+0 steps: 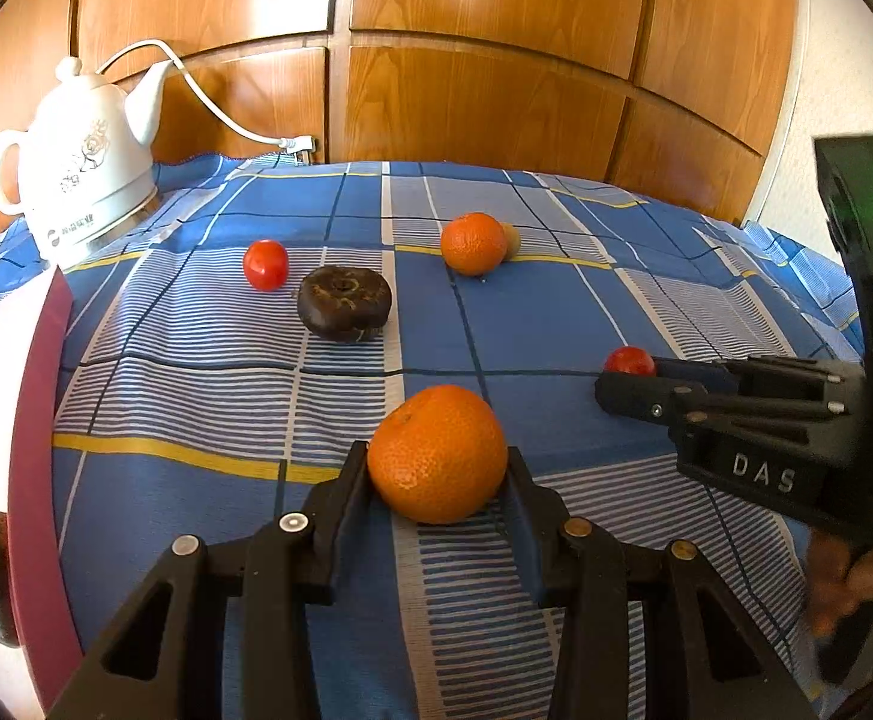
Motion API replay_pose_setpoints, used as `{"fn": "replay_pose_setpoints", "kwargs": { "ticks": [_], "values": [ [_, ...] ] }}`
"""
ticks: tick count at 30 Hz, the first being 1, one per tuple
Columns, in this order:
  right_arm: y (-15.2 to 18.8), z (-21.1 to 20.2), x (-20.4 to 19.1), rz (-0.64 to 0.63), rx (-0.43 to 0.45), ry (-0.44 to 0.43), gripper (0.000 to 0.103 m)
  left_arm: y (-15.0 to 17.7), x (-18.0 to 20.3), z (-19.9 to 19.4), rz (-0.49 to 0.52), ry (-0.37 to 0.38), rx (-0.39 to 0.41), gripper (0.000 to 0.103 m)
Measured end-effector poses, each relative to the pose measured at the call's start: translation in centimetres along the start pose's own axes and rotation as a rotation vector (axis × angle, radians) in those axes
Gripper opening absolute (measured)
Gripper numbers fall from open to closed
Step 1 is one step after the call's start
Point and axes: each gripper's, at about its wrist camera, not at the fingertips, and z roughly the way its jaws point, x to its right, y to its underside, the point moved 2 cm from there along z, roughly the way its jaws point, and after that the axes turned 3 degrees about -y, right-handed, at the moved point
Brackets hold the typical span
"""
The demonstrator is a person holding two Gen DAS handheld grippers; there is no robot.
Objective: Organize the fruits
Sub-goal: 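Lift the orange with the left tool while the right tool grasps a red cherry tomato, then carry the orange into the pink-rimmed tray and open the left tool while the right tool holds the tomato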
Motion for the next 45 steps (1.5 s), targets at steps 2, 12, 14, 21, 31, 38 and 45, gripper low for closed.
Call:
{"fn": "replay_pose_setpoints", "kwargs": {
  "ticks": [2, 12, 14, 21, 31, 38, 45],
  "values": [
    [0.2, 0.0, -0.1, 0.000, 0.020, 0.004, 0.027, 0.0, 0.0, 0.0, 0.001, -0.001, 0.000, 0.043],
    [0.5, 0.0, 0.0, 0.007, 0.038, 0.004, 0.027, -0.4, -0.1, 0.1, 0.013, 0.003, -0.022, 0.040],
    [0.5, 0.0, 0.0, 0.008, 0.041, 0.002, 0.027, -0.8, -0.6, -0.1, -0.003, 0.021, -0.045, 0.039],
    [0.6, -0.1, 0.1, 0.010, 0.046, -0.002, 0.027, -3.0, -4.8, -5.3, -0.133, 0.020, 0.007, 0.039],
    [0.6, -0.1, 0.0, 0.010, 0.045, -0.001, 0.027, -2.2, -18.0, -11.7, -0.338, -0.216, 0.017, 0.039],
    [0.5, -0.1, -0.1, 0.007, 0.044, 0.004, 0.027, 0.8, -25.5, -11.5, -0.466, -0.350, -0.069, 0.039],
    [0.5, 0.0, -0.2, -0.002, 0.043, 0.015, 0.027, 2.1, -27.8, -10.4, -0.501, -0.400, -0.108, 0.041]
  ]
}}
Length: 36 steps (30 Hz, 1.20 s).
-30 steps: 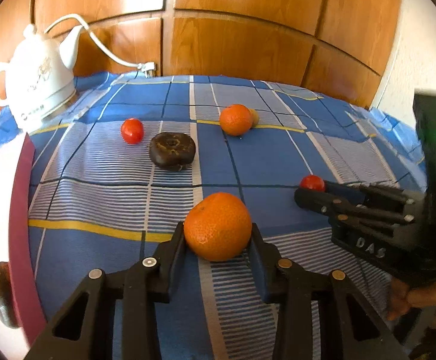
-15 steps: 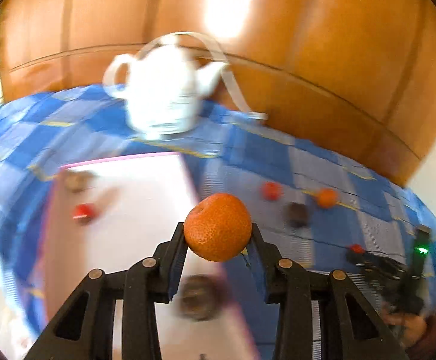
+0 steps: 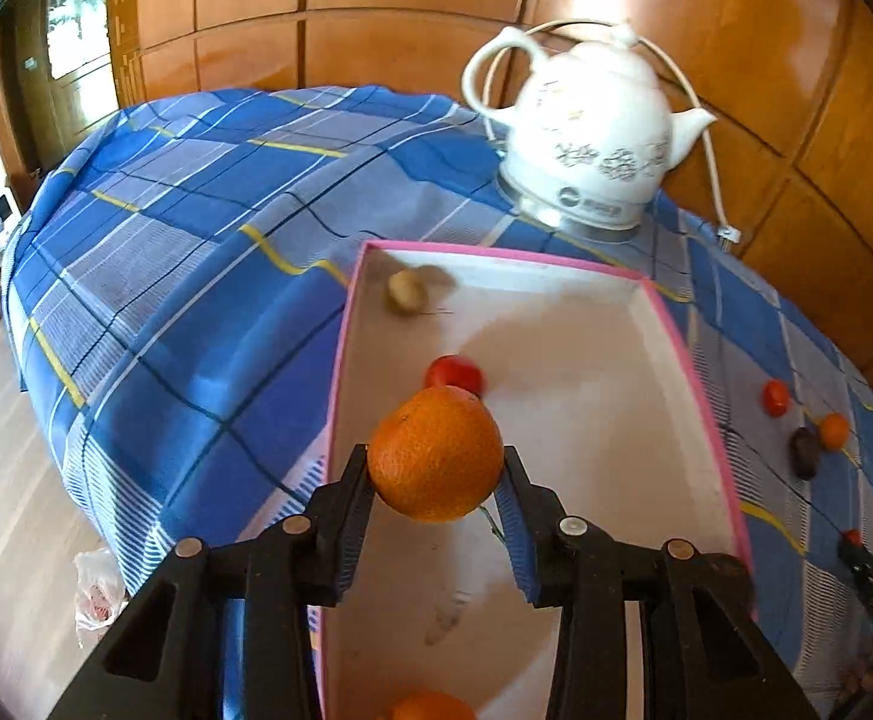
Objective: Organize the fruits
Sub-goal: 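Carry the orange into the pink-rimmed tray and open the left tool while the right tool holds the tomato, then carry the cherry tomato into the tray and open the right tool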
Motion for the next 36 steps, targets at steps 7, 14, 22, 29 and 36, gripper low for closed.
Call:
{"fn": "replay_pose_setpoints", "kwargs": {
  "ticks": [7, 14, 22, 29, 36],
  "values": [
    [0.0, 0.0, -0.1, -0.007, -0.001, 0.008, 0.027, 0.1, 0.0, -1.4, 0.004, -0.024, 0.060, 0.045],
    [0.0, 0.0, -0.1, -0.013, 0.000, 0.014, 0.027, 1.7, 1.5, -5.0, 0.001, -0.023, 0.133, 0.057],
    [-0.1, 0.0, 0.0, -0.019, -0.001, 0.018, 0.027, 4.0, 5.1, -7.2, 0.072, 0.032, 0.161, 0.060],
    [-0.1, 0.0, 0.0, -0.018, -0.001, 0.017, 0.027, 5.3, 6.8, -7.5, 0.111, 0.053, 0.148, 0.065],
    [-0.1, 0.0, 0.0, -0.018, -0.002, 0.018, 0.027, 5.7, 7.1, -7.6, 0.123, 0.051, 0.141, 0.067]
  ]
}}
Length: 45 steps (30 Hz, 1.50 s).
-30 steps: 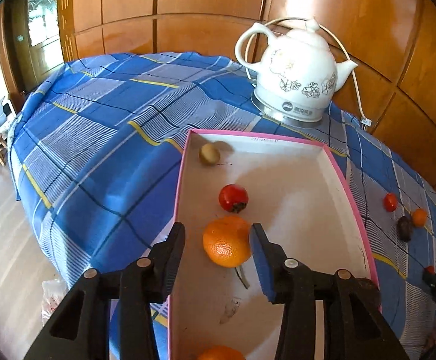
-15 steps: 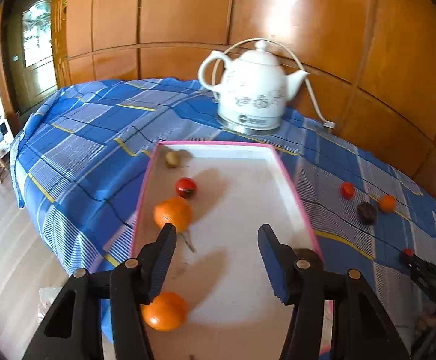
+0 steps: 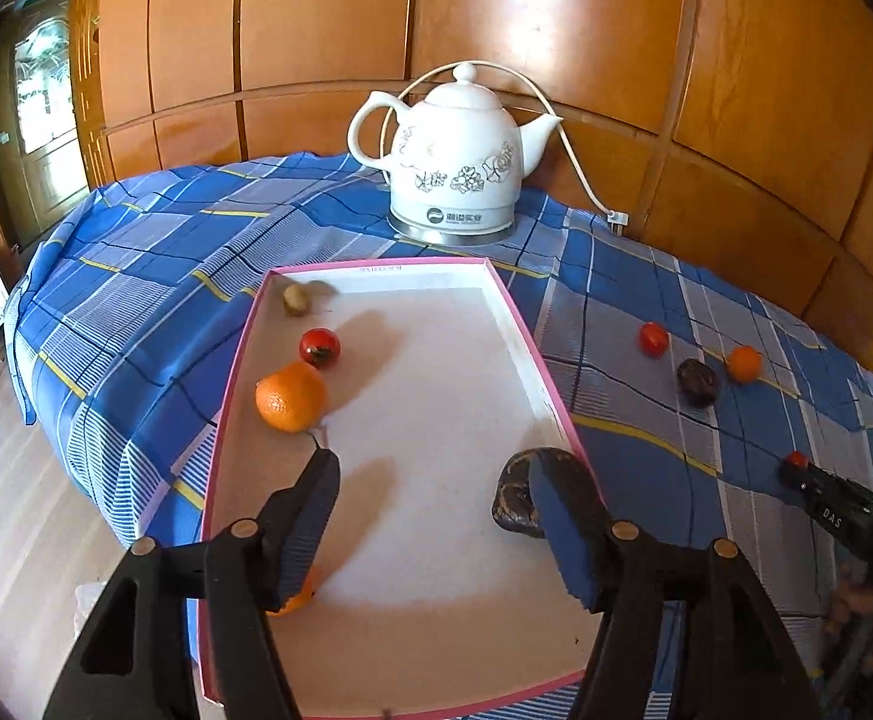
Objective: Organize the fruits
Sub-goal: 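Carry the cherry tomato into the tray and open the right tool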
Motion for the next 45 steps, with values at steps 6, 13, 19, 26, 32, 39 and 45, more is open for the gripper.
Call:
{"fn": "replay_pose_setpoints", "kwargs": {
  "ticks": [6, 13, 19, 26, 32, 39, 45],
  "values": [
    [-0.1, 0.0, -0.2, -0.008, -0.003, 0.011, 0.027, 0.0, -0.6, -0.1, -0.012, -0.005, 0.004, 0.067],
    [0.0, 0.0, -0.6, -0.039, -0.016, 0.045, 0.026, -0.1, -2.1, 0.0, -0.031, -0.029, 0.001, 0.067],
    [-1.6, -3.2, -3.7, -0.084, 0.050, -0.048, 0.026, -1.0, -5.2, -0.1, -0.093, -0.091, 0.028, 0.067],
    [-3.1, -4.4, -14.7, -0.280, 0.000, -0.353, 0.026, -1.6, -8.0, -0.4, -0.154, -0.135, 0.051, 0.067],
    [-2.8, -3.6, -23.5, -0.400, -0.070, -0.529, 0.026, -1.5, -8.8, -0.4, -0.168, -0.141, 0.054, 0.067],
    [-2.1, -0.9, -28.9, -0.440, -0.165, -0.581, 0.027, -1.3, -9.4, 0.0, -0.187, -0.143, 0.043, 0.067],
    [-1.2, 1.0, -29.9, -0.446, -0.208, -0.533, 0.027, -1.0, -9.6, 0.4, -0.192, -0.142, 0.029, 0.067]
  ]
}}
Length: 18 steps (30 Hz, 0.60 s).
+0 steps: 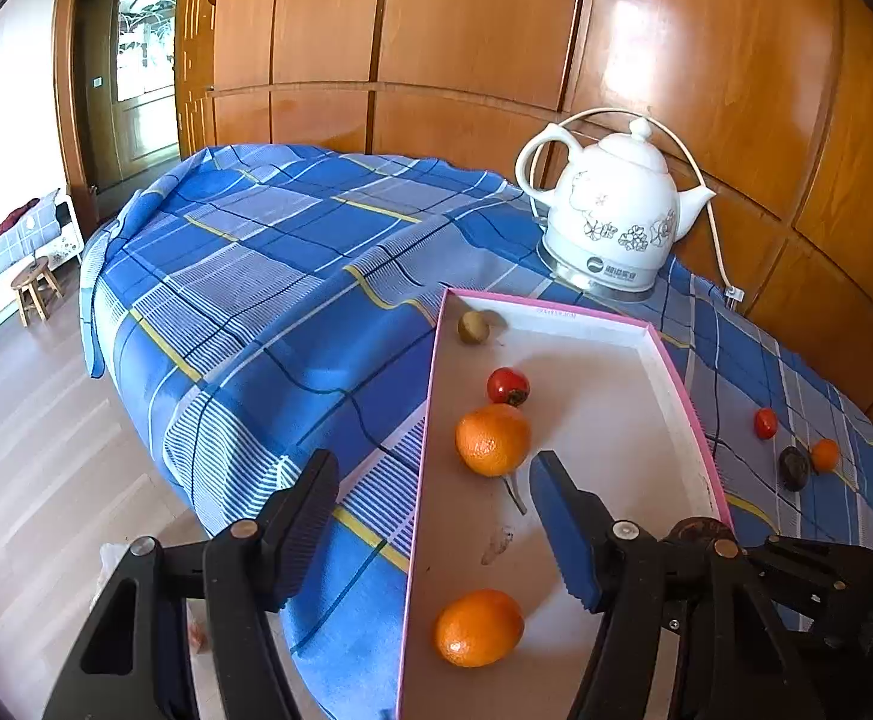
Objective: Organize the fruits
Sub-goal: 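Carry the cherry tomato into the tray and open the right tool, then move both tools back over the remaining fruit on the cloth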
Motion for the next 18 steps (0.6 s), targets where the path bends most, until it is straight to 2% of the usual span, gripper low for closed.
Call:
{"fn": "replay_pose_setpoints", "kwargs": {
  "ticks": [9, 14, 18],
  "values": [
    [0.2, -2.8, 0.5, 0.014, 0.078, 0.029, 0.027, 0.2, 1.2, -0.6, 0.038, 0.023, 0.008, 0.067],
    [0.6, -5.1, 0.6, -0.010, 0.138, 0.094, 0.027, 0.4, 2.3, -1.2, 0.063, 0.046, 0.017, 0.067],
    [1.3, -6.4, 1.7, 0.024, 0.163, 0.130, 0.028, 0.6, 3.3, -1.6, 0.088, 0.063, 0.022, 0.067]
  ]
}}
